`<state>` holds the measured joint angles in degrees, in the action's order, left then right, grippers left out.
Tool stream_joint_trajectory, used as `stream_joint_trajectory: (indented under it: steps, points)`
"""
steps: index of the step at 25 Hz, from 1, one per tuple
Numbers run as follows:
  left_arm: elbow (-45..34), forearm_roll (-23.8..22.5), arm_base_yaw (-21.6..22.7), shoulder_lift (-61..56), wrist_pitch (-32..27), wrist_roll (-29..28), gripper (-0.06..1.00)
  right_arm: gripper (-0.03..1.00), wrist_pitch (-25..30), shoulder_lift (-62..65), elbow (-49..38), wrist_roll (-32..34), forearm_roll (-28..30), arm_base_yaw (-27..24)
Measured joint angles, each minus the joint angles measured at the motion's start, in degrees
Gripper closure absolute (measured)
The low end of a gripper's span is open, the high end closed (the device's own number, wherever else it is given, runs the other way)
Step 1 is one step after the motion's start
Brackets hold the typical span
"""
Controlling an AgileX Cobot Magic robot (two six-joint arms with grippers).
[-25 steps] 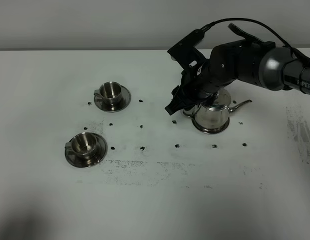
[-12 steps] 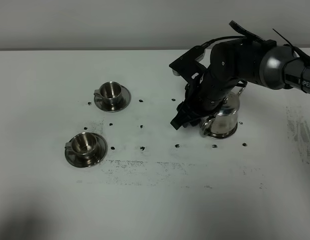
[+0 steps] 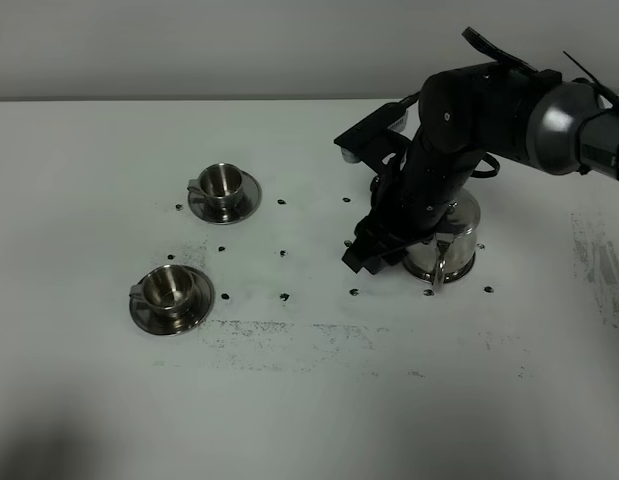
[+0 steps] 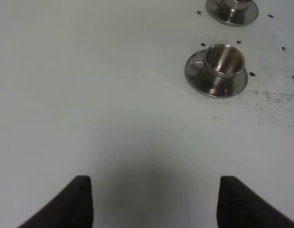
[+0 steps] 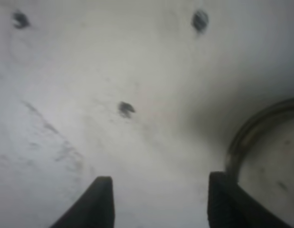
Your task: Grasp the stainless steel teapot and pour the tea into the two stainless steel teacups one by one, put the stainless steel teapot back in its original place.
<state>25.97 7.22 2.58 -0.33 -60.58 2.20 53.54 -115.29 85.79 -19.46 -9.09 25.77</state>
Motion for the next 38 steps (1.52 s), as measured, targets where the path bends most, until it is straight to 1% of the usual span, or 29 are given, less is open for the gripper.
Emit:
stream_joint_trajectory:
  steps: [3, 6, 10, 17, 20, 24, 30, 38]
  points:
    - [0.0, 0.0, 0.0, 0.0, 0.0, 0.0, 0.4, 0.53, -2.7, 4.1, -2.4, 3.8, -0.2, 1.2]
    - [0.0, 0.0, 0.0, 0.0, 0.0, 0.0, 0.4, 0.53, -9.2, 9.6, -9.0, 7.5, -0.3, 1.5]
    - [0.0, 0.0, 0.0, 0.0, 0.0, 0.0, 0.4, 0.53, -15.4, 14.8, -17.8, 9.7, -0.7, 2.0]
    - [0.0, 0.0, 0.0, 0.0, 0.0, 0.0, 0.4, 0.53, -32.4, 15.6, -31.1, 13.5, -2.1, 3.7]
    - [0.0, 0.0, 0.0, 0.0, 0.0, 0.0, 0.4, 0.53, -37.2, 15.6, -34.2, 15.4, -2.3, 3.7]
    - [0.0, 0.0, 0.0, 0.0, 0.0, 0.0, 0.4, 0.53, -39.5, 14.2, -34.7, 16.2, -2.3, 3.5]
    - [0.0, 0.0, 0.0, 0.0, 0.0, 0.0, 0.4, 0.53, -40.1, 12.6, -34.7, 16.6, -1.8, 1.6]
    - [0.0, 0.0, 0.0, 0.0, 0.0, 0.0, 0.4, 0.53, -39.3, 12.6, -34.7, 23.5, 5.2, -0.7]
